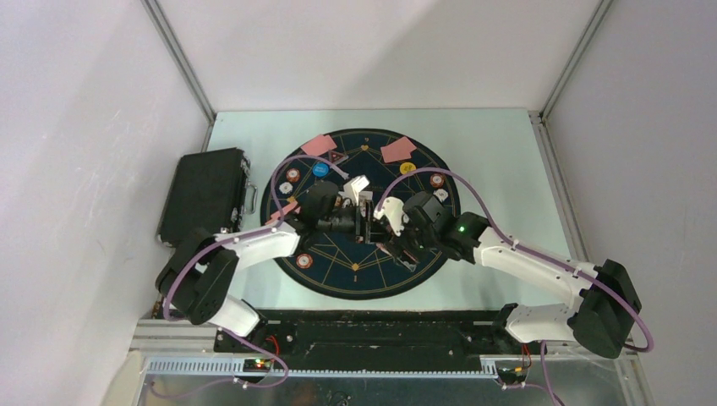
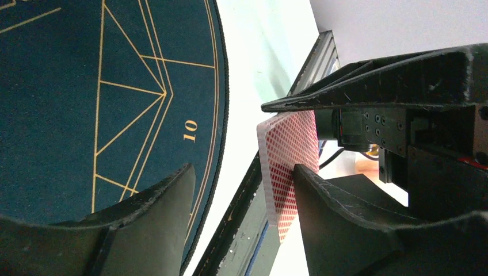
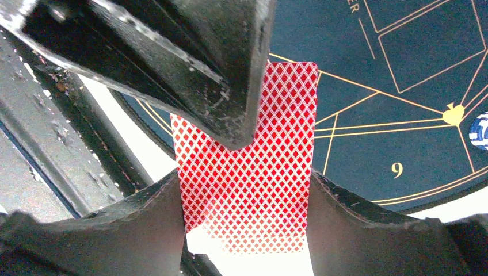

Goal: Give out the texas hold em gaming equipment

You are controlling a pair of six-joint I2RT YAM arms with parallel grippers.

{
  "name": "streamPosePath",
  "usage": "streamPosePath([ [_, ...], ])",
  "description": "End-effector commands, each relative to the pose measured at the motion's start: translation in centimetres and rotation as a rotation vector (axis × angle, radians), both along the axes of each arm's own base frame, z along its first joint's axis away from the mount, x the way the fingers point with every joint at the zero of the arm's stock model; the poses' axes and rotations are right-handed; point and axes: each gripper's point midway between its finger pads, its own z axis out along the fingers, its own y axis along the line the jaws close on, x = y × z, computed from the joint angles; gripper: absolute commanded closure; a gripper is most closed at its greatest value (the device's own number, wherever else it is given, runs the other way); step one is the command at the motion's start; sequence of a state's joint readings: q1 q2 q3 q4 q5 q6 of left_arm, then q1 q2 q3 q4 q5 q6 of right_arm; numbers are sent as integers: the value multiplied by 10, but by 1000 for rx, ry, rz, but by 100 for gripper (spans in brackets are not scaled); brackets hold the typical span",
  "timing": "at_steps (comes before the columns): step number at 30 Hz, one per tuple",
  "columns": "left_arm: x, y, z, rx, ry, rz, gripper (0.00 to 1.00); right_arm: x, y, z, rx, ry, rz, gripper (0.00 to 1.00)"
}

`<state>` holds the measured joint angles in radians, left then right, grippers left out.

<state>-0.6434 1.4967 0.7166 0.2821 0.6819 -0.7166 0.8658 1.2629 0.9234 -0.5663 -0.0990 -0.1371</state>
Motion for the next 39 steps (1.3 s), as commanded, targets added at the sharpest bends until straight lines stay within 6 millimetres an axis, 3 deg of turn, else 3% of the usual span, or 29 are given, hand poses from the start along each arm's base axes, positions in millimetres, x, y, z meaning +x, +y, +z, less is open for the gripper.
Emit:
streamPosePath([
  [1,6,10,9,22,-60,32,34,17,9,33,86,-69,-41,100],
  [11,3,13,26,8,-99,36,58,23,5,26,69,-57,-70,100],
  [18,1,9,38,-26,-109,23,62,24,5,24,64,-53,-75,100],
  [24,2,9,41,-25,-117,24,86,25,4,22,57,-51,-82,100],
  [26,1,9,44,-31,-119,23,98,26,3,21,52,-49,-85,100],
  [39,13,35,38,19,-132,129,100,29,-1,20,47,-49,-110,100],
])
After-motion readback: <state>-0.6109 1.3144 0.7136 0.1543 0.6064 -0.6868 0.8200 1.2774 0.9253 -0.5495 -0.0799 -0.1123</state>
